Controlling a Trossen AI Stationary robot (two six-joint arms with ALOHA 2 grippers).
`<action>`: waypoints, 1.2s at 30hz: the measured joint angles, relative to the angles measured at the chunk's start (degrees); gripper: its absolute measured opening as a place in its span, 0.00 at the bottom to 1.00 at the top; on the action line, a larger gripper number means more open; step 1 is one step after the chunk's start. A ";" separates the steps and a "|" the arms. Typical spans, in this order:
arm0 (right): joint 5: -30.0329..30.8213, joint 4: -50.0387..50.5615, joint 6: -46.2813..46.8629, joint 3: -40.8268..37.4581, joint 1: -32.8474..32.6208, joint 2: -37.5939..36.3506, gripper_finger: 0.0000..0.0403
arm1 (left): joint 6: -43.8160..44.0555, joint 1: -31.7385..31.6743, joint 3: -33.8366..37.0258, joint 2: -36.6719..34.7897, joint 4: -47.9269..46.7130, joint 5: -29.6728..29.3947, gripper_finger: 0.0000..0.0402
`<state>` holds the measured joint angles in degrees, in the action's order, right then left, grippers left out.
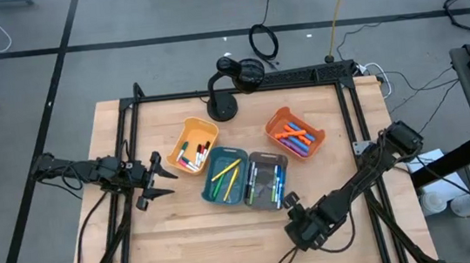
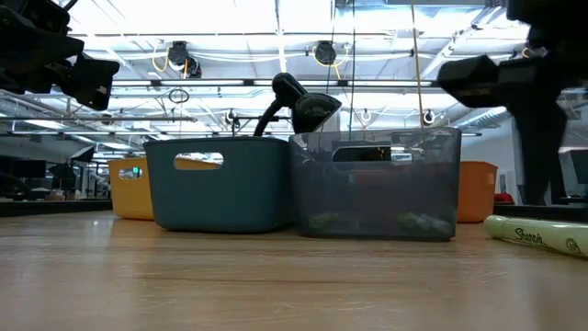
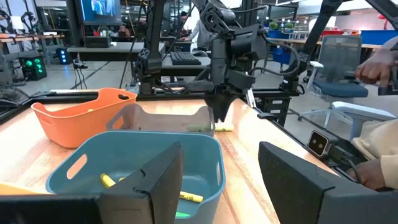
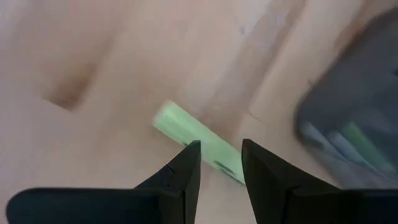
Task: Pick & Place Markers
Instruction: Put the light green highlighter into the orange bin
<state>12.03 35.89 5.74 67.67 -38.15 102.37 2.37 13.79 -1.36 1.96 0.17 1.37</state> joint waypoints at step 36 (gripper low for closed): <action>-33.77 -13.47 31.44 -4.43 2.97 -5.52 0.10 | 0.00 0.02 0.02 0.02 0.02 0.00 0.53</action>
<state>-21.75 22.42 37.17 63.24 -35.18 96.84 2.37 13.80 -1.34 1.97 0.19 1.37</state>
